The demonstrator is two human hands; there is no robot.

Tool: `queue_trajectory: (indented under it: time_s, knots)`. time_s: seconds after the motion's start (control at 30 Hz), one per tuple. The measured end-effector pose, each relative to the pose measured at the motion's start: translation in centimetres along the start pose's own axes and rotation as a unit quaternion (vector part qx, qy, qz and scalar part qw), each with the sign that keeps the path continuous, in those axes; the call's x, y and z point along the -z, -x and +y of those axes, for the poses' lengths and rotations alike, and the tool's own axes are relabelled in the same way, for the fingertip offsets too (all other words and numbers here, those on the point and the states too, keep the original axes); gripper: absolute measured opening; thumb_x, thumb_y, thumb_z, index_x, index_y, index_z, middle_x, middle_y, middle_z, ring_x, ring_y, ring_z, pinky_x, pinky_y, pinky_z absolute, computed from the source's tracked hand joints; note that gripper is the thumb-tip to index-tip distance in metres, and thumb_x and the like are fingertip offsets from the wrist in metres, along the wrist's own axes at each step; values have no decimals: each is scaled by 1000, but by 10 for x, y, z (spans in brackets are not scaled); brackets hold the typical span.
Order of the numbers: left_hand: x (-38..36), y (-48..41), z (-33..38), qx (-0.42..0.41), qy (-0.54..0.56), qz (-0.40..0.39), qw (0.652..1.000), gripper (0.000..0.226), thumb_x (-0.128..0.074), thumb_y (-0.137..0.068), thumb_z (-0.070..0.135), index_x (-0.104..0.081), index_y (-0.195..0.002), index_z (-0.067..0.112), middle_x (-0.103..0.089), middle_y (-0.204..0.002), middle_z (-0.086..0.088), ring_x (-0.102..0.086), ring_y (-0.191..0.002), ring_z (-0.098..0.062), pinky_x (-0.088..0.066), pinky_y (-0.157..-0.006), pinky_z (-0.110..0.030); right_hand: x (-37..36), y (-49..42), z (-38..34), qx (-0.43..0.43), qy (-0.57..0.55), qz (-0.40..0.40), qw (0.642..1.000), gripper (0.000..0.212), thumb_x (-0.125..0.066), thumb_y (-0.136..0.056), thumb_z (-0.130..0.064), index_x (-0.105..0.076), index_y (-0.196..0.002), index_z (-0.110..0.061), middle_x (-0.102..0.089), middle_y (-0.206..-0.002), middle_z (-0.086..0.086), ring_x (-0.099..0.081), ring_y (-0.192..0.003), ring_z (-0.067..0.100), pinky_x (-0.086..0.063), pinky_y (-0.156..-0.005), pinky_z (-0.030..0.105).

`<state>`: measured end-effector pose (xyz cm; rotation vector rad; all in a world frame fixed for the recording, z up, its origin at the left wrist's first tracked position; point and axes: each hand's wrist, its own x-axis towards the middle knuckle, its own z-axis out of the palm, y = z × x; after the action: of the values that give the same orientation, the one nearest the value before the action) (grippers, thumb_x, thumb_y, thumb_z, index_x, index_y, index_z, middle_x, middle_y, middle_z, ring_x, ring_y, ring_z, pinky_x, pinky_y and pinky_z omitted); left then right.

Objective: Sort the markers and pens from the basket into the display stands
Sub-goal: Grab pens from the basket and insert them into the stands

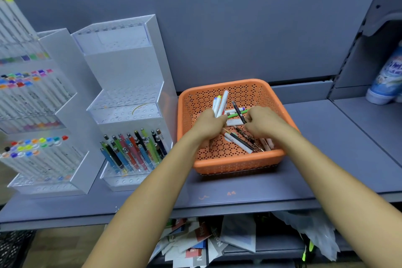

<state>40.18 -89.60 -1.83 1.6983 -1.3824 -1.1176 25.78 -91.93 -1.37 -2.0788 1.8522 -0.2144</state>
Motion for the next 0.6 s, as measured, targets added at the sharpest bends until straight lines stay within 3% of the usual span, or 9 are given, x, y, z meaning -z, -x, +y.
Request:
queue_trajectory:
  time_s: [0.07, 0.17, 0.33, 0.47, 0.53, 0.6]
  knots:
    - [1, 3, 4, 3, 103, -4, 995, 6, -44, -98, 6, -47, -95, 1, -54, -75, -7, -58, -46, -10, -48, -43, -21, 1, -1, -1, 15, -86, 15, 996, 12, -52, -85, -7, -57, -94, -12, -63, -89, 9, -59, -81, 27, -42, -63, 31]
    - [4, 7, 8, -2, 180, 6, 984, 20, -43, -96, 1, -44, -77, 6, -55, -63, -6, -56, -46, -10, -48, -42, -19, 2, 3, -7, 47, -182, 60, 980, 31, -54, -86, -8, -49, -115, -16, -64, -90, 5, -62, -84, 23, -48, -71, 34]
    - [18, 17, 14, -56, 251, 4, 966, 24, -50, -99, 23, -39, -78, 18, -36, -60, 3, -32, -42, -5, -30, -39, -17, 1, 24, -28, 141, -331, 116, 926, 78, -63, -79, -4, -25, -143, -25, -60, -81, -2, -65, -77, 22, -54, -79, 44]
    - [39, 44, 17, -61, 333, -30, 941, 24, -47, -98, 39, -40, -85, 20, -31, -51, 9, -24, -37, -3, -24, -36, -15, 1, 48, -51, 208, -383, 131, 891, 98, -65, -76, -1, -10, -149, -36, -52, -80, -5, -62, -61, 16, -51, -67, 35]
    - [54, 60, 14, -50, 372, -49, 926, 29, -44, -96, 47, -42, -94, 18, -33, -51, 8, -24, -36, -3, -23, -34, -15, 0, 61, -64, 228, -414, 131, 872, 95, -64, -76, 4, -16, -146, -38, -48, -81, -3, -58, -55, 11, -48, -61, 34]
    - [72, 75, 8, -48, 420, -72, 904, 28, -42, -97, 45, -42, -99, 16, -34, -52, 7, -24, -35, -2, -23, -33, -14, -2, 72, -78, 245, -435, 136, 856, 90, -63, -76, 8, -23, -142, -38, -45, -80, -4, -57, -53, 9, -52, -64, 42]
